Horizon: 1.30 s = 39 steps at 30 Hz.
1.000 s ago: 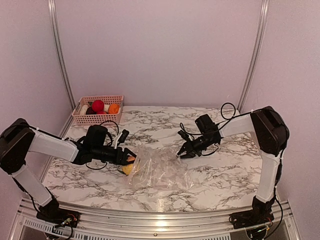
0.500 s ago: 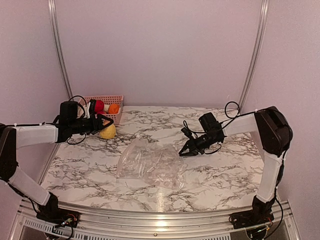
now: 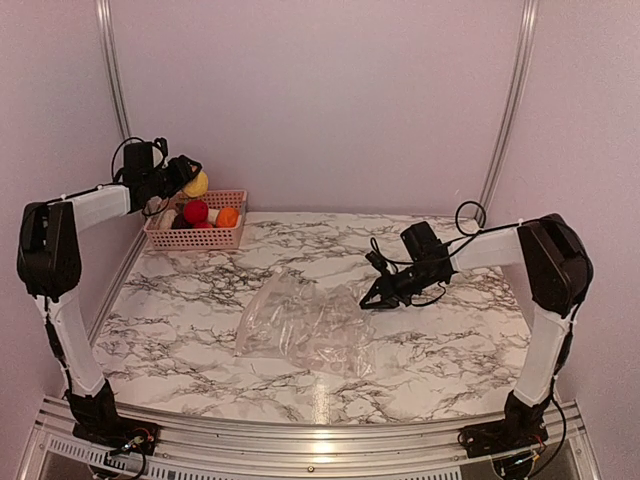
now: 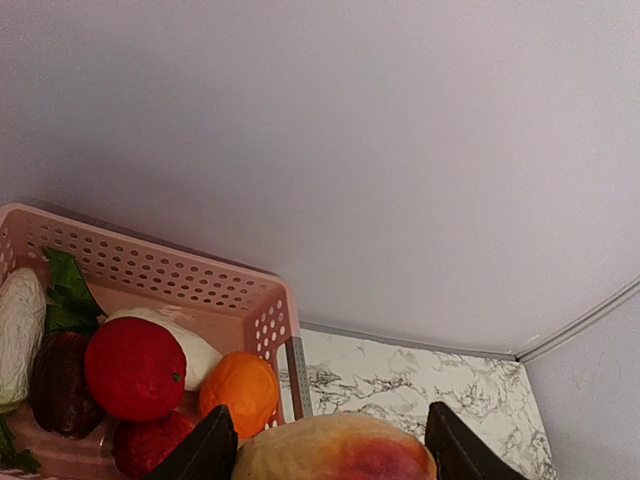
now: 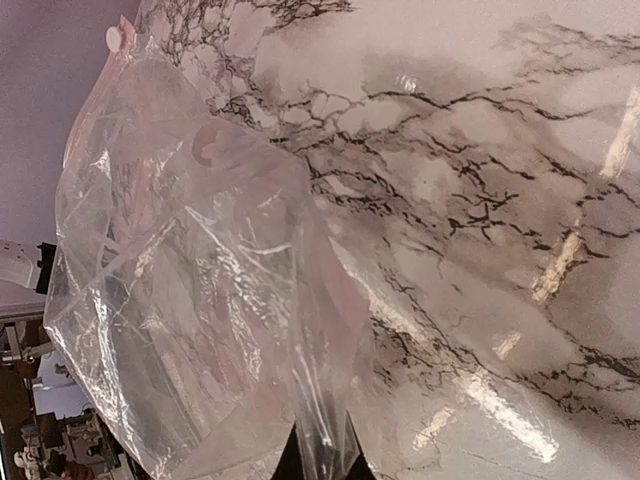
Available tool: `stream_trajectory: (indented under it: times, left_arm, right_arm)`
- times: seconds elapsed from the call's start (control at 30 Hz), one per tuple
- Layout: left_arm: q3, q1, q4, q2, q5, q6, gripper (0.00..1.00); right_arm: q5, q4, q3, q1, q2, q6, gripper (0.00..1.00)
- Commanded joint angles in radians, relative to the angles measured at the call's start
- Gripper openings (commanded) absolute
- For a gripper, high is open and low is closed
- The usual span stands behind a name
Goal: Open the zip-top bag and remove the fake food
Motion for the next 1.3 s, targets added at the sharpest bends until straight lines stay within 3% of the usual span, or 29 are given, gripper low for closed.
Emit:
stream_trajectory:
  times: [0.0,0.2,0.6,0.93,1.27]
  left_arm:
    - [0.211,-0.006,-0.084,0.166,-0.086,-0.003,0.57]
    - [0.464,-0.006,-0.093,0.378,-0.137,-0.007,0.61]
    - [0.745,-0.024,-0.053,0.654,-0.177,-0.065,0.7]
    - [0.737,-0.031,-0.063,0.631,-0.146,-0.068,0.97]
    - [0.484,-0.061,-0.133,0.343,0.047,0.053,0.95]
  right_arm:
    - [0.028,0.018,-0.006,-0.009,-0.035,0.031,0.0]
    - [0.029,0.03,0.002,-0.008,-0.034,0.062,0.0]
    - [0.042,0.017,0.012,-0.007,-0.03,0.089,0.0]
    - [0.042,0.021,0.044,-0.007,-0.02,0.081,0.0]
    - [0.015,0.045,0.07,-0.005,-0.035,0.0,0.0]
